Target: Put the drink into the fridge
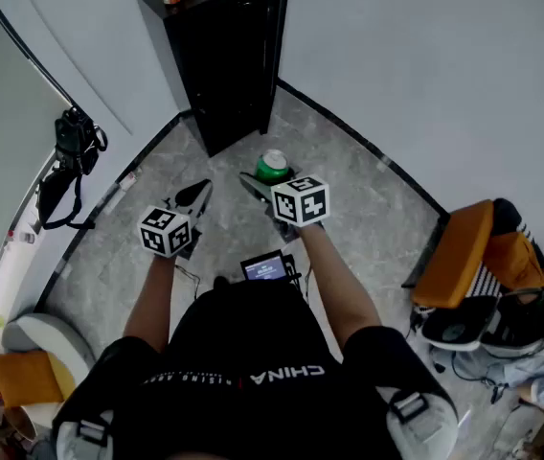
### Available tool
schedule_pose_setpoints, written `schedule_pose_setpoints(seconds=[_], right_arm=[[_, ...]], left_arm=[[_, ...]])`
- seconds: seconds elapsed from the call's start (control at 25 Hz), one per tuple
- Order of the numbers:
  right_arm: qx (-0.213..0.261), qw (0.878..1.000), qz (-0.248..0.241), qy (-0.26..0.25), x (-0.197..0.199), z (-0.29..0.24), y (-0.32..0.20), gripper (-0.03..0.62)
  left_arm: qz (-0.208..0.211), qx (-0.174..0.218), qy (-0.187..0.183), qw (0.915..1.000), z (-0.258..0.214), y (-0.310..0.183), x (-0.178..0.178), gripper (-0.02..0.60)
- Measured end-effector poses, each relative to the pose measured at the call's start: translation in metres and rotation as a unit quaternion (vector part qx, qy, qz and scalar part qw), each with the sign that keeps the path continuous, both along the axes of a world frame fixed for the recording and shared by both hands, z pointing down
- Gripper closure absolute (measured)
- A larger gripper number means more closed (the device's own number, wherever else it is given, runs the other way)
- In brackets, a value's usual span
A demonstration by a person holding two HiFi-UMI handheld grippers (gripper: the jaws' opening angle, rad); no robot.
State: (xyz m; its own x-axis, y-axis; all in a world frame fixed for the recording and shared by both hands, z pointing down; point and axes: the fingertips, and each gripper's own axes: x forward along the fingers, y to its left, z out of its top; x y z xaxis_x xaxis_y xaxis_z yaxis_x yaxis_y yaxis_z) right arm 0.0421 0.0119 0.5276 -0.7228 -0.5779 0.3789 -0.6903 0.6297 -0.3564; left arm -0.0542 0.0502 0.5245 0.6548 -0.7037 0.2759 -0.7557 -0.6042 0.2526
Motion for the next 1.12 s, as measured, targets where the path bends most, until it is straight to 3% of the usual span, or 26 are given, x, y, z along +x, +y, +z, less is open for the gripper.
schedule_pose_setpoints(seconds=[1.12], right_arm=[[-0.019, 1.000, -0.007, -0.013, 0.0032, 0.0028, 0.0041, 0.250]], left_arm=[[0.010, 0.004, 0.011, 0.9999, 0.0061, 0.0102, 0.0069, 0.569]])
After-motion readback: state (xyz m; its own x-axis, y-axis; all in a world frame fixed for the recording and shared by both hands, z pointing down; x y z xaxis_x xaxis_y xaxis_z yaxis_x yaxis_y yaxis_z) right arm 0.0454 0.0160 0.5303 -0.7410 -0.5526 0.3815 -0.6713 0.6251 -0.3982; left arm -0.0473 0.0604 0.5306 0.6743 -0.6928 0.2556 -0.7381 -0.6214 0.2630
